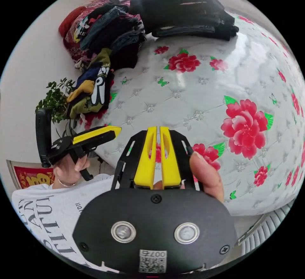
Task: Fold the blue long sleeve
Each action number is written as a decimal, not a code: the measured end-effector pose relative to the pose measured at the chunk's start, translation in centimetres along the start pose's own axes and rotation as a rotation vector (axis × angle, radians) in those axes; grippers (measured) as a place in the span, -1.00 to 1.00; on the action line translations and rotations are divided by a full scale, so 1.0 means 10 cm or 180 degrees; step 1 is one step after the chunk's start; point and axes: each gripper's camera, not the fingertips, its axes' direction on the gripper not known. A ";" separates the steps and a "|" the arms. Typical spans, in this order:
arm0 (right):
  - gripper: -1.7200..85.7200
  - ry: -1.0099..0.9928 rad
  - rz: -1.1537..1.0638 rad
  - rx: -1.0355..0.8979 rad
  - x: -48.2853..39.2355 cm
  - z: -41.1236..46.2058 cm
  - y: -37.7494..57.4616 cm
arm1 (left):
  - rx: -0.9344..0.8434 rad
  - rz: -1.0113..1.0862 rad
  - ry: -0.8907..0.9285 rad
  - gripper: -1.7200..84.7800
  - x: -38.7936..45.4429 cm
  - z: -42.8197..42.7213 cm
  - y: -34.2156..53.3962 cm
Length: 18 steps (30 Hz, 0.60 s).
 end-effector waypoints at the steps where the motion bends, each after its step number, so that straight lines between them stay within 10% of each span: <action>1: -0.96 0.0163 0.0125 0.0074 0.02 -0.08 0.12 | -0.0048 -0.0017 0.0027 -0.98 0.09 0.03 0.01; 18: -0.97 0.1690 0.0568 -0.0049 -0.68 -0.50 1.29 | -0.0003 -0.0098 -0.1486 -0.98 2.13 0.46 0.87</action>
